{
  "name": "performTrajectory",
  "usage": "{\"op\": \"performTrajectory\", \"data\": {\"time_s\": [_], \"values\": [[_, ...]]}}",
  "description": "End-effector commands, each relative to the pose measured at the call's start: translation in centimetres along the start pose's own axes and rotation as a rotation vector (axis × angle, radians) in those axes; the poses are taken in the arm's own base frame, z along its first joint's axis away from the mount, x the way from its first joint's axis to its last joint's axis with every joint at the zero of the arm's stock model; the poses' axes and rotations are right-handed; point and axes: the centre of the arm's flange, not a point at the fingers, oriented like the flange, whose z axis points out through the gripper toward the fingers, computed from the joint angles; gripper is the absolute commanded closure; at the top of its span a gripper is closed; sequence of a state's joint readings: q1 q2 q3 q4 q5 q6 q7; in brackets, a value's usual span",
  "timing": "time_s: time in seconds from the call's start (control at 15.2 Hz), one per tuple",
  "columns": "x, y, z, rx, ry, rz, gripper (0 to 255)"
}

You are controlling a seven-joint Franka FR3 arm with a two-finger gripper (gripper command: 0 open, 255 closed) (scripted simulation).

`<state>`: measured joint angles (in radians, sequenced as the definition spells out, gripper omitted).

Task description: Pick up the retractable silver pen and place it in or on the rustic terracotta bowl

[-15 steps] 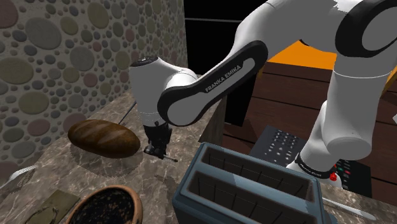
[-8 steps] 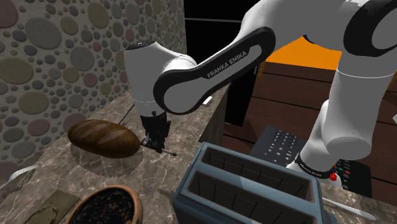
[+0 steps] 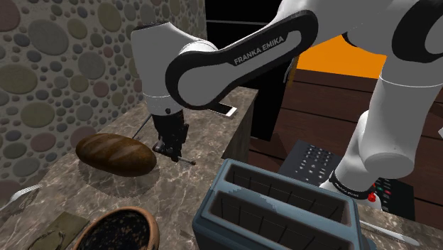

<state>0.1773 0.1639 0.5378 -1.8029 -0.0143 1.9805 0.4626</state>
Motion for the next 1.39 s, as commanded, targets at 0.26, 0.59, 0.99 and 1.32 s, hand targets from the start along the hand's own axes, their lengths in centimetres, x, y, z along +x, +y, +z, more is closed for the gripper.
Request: {"op": "performTrajectory", "data": {"time_s": [0.26, 0.59, 0.99, 1.32], "values": [[0.1, -0.2, -3.1, 0.0, -0.001, 0.0, 255], [0.2, -3.0, -4.0, 0.0, -0.001, 0.0, 255], [0.7, -10.9, -3.7, 0.0, -0.001, 0.0, 255], [1.1, -17.4, -3.5, 0.0, -0.001, 0.0, 255]]}}
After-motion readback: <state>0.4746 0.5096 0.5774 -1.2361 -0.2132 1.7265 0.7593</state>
